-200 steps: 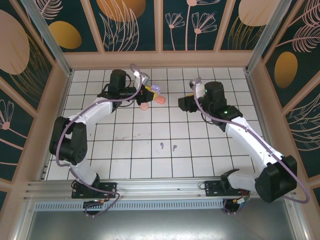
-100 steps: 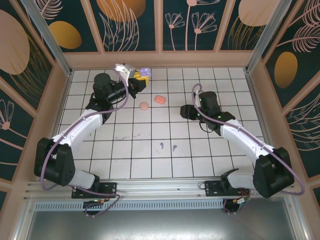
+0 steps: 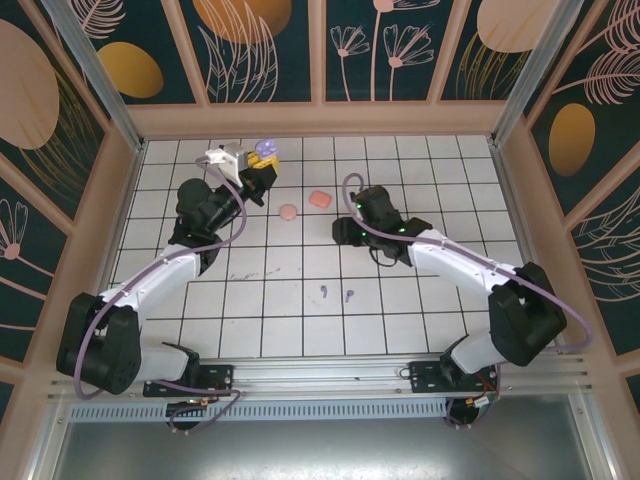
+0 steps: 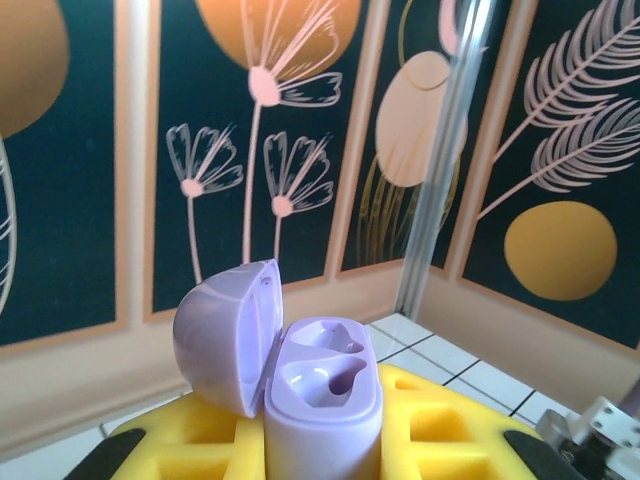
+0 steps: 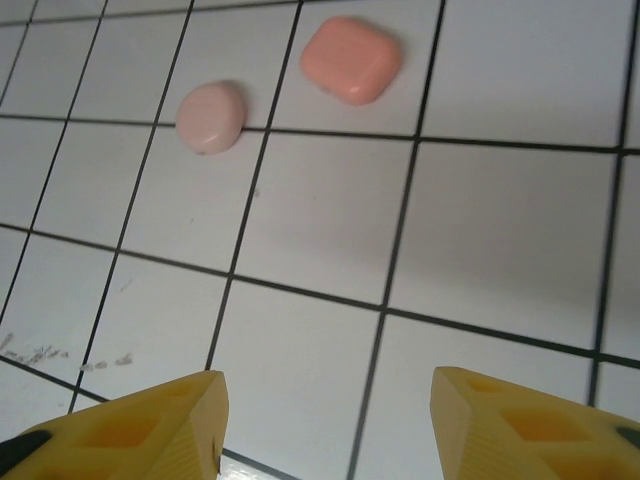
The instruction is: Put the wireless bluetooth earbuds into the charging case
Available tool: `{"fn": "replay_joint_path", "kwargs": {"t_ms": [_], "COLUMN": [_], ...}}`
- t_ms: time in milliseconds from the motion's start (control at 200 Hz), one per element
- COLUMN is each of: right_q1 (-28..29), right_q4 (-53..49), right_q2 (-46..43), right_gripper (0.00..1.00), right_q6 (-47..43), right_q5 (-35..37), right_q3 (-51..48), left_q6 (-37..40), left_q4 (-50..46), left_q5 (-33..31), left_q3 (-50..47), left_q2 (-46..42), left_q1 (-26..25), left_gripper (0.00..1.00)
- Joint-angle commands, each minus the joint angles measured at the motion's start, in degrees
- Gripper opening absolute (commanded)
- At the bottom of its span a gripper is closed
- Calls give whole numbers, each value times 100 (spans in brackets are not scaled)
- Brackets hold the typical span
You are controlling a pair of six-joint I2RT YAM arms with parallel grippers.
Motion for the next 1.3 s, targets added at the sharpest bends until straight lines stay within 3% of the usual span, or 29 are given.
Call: {"fn": "replay_joint_path", "kwargs": {"t_ms": [0,576,1296], "right_q1": [308,1557,1846], "right_q4": [-351,-1316,-1296], "right_q2": [216,911,1756], "right_gripper": [56,56,49], "right_q6": [364,1473,1563], "right_q5": [325,761,587], "right_q3": [279,585,606], "left_q6": [-160,41,55], "left_q4": [570,718,780], "left_q5": [-415,-1031,-1157], "left_q3": [-170,-720,-806], "left_q2": [-112,-422,-451], "left_q1": [17,18,16], "left_gripper": [0,0,0]}}
